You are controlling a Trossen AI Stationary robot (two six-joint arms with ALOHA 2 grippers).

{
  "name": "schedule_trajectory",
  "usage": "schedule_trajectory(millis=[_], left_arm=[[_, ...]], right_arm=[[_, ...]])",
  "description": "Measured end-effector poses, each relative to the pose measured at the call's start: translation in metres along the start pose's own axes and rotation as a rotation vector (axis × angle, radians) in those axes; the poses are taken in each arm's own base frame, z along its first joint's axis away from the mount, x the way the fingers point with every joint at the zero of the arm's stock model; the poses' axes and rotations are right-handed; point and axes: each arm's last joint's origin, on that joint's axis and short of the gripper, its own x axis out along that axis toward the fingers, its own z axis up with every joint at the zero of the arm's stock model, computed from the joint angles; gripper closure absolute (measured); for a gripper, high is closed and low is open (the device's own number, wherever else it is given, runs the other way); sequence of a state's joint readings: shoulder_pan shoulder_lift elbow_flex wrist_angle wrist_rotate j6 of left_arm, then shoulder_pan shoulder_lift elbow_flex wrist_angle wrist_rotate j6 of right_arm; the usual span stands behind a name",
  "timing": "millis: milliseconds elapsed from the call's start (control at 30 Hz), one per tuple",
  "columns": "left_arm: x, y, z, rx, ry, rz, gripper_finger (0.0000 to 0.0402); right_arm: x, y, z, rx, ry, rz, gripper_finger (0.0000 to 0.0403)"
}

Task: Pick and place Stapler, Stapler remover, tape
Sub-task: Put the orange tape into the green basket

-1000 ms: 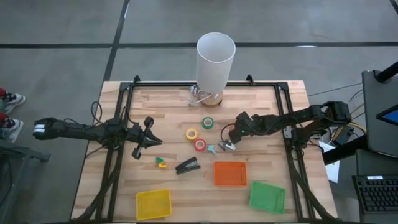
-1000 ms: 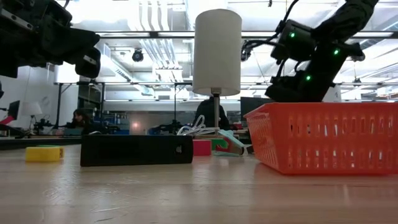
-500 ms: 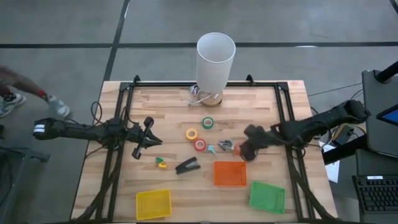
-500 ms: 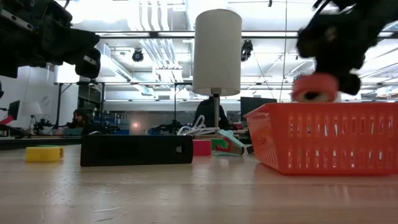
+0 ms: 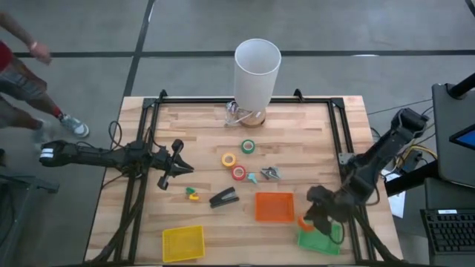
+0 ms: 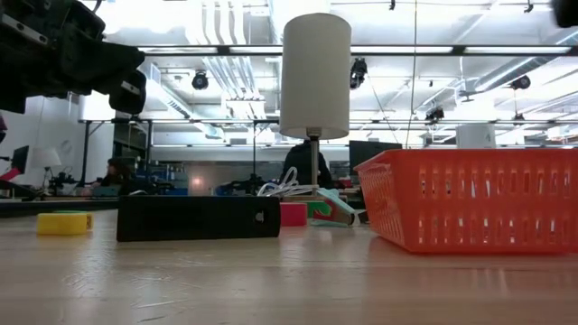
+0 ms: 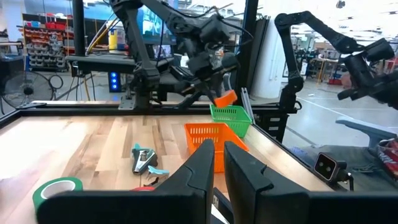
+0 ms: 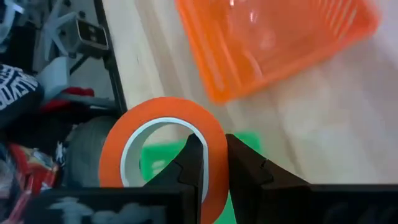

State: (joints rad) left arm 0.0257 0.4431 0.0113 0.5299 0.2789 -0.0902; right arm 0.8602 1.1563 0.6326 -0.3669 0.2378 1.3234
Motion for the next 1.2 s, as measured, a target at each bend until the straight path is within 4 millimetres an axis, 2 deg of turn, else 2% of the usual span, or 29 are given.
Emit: schedule_trajectory(millis=[133, 367, 633, 900, 1200], left_arm=[[0.000, 0.000, 0.000, 0.000, 0.001, 0.000, 0.0362], [0.000, 0.000, 0.000, 0.000, 0.001, 0.000, 0.0362], [0.000, 0.000, 0.000, 0.000, 0.001, 0.000, 0.0362], [0.000, 0.000, 0.000, 0.000, 0.001, 0.000, 0.0362], [0.000, 0.000, 0.000, 0.000, 0.001, 0.001, 0.0362]], right_arm=[[0.005, 0.013, -0.010, 0.030, 0.046, -0.045, 0.0360], [0.013, 0.031, -0.014, 0.025, 0.173, -0.314, 0.0357], [0.034, 0.059, -0.015, -0.021, 0.222, -0.371, 0.0349], [0.054, 0.054, -0.023, -0.044, 0.298, -0.556, 0.0348], [0.062, 0.059, -0.024, -0.056, 0.299, -0.555, 0.0332]])
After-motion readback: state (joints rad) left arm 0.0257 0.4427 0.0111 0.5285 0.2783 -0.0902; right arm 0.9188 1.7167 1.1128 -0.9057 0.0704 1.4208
